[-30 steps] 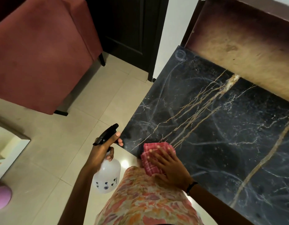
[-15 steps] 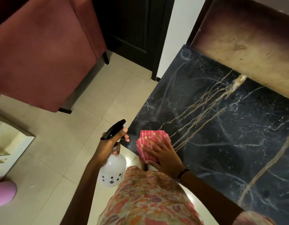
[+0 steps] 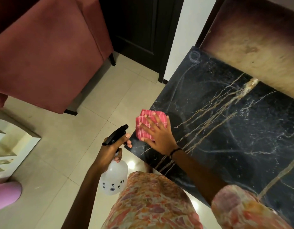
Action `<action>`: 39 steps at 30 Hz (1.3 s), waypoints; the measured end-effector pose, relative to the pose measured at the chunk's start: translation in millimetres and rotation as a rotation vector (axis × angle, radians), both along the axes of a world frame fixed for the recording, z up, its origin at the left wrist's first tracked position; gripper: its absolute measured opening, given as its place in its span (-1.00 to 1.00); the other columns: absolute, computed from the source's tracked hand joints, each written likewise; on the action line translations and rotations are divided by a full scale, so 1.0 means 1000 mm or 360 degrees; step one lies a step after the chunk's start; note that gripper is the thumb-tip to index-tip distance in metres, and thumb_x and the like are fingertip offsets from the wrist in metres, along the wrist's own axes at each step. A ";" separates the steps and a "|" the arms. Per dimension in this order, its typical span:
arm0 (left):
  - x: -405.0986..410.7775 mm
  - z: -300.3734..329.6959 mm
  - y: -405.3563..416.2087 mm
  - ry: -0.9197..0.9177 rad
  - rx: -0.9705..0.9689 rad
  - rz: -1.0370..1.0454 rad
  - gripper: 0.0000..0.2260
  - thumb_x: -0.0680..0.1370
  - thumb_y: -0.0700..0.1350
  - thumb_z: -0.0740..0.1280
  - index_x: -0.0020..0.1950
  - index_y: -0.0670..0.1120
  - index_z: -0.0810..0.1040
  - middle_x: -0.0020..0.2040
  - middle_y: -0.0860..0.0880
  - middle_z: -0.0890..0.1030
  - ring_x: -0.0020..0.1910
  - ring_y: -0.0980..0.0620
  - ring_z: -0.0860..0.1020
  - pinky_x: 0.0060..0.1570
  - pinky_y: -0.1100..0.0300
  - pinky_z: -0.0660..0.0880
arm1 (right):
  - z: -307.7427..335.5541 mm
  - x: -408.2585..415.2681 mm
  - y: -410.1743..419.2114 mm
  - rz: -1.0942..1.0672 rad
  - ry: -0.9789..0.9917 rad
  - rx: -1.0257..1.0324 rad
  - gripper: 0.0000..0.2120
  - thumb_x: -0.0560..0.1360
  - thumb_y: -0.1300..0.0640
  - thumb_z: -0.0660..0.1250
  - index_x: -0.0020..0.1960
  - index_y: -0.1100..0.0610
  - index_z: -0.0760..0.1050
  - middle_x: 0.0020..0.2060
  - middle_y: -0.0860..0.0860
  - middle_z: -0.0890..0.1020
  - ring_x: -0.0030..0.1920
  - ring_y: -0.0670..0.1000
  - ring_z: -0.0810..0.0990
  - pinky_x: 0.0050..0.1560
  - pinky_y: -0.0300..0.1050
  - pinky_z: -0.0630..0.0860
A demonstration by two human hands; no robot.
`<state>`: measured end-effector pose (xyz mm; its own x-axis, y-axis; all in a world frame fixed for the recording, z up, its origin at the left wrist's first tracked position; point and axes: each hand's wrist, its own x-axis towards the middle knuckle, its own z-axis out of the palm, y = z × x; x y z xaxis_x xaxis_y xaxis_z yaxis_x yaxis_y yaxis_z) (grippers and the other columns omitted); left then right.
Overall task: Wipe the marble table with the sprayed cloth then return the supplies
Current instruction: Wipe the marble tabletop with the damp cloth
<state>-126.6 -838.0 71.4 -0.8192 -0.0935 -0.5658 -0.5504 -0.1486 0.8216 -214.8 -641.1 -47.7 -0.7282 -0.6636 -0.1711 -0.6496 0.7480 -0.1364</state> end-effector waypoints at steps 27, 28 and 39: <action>-0.033 -0.002 0.000 0.0053 -0.0049 -0.0055 -0.57 0.47 0.06 0.32 0.35 0.13 0.44 -0.16 -0.18 0.59 -0.63 0.10 0.28 -0.60 0.29 0.24 | -0.002 -0.018 0.087 -0.0001 0.0060 0.0059 -0.43 0.52 -0.37 -0.03 0.47 -0.19 0.15 0.51 0.02 0.19 0.51 0.17 0.09 0.34 0.51 0.07; -0.034 -0.002 0.001 0.0055 -0.0059 -0.0054 -0.57 0.48 0.05 0.32 0.36 0.13 0.44 -0.16 -0.19 0.59 -0.63 0.11 0.29 -0.60 0.29 0.25 | -0.001 -0.030 0.085 -0.0095 0.0038 0.0106 -0.42 0.51 -0.37 -0.05 0.47 -0.19 0.14 0.51 0.03 0.19 0.50 0.19 0.10 0.33 0.52 0.08; -0.049 -0.006 0.013 0.0043 -0.0071 -0.0059 -0.59 0.50 0.03 0.32 0.35 0.11 0.44 -0.18 -0.20 0.58 -0.64 0.11 0.29 -0.63 0.29 0.26 | -0.002 -0.025 0.015 -0.0090 0.0045 -0.0009 -0.47 0.52 -0.31 0.02 0.42 -0.14 0.29 0.46 0.03 0.32 0.47 0.20 0.21 0.34 0.48 -0.10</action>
<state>-175.7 -824.7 64.9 -0.8376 -0.0876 -0.5392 -0.5323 -0.0913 0.8416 -239.4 -626.1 -49.6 -0.7691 -0.6222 -0.1462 -0.6100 0.7829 -0.1228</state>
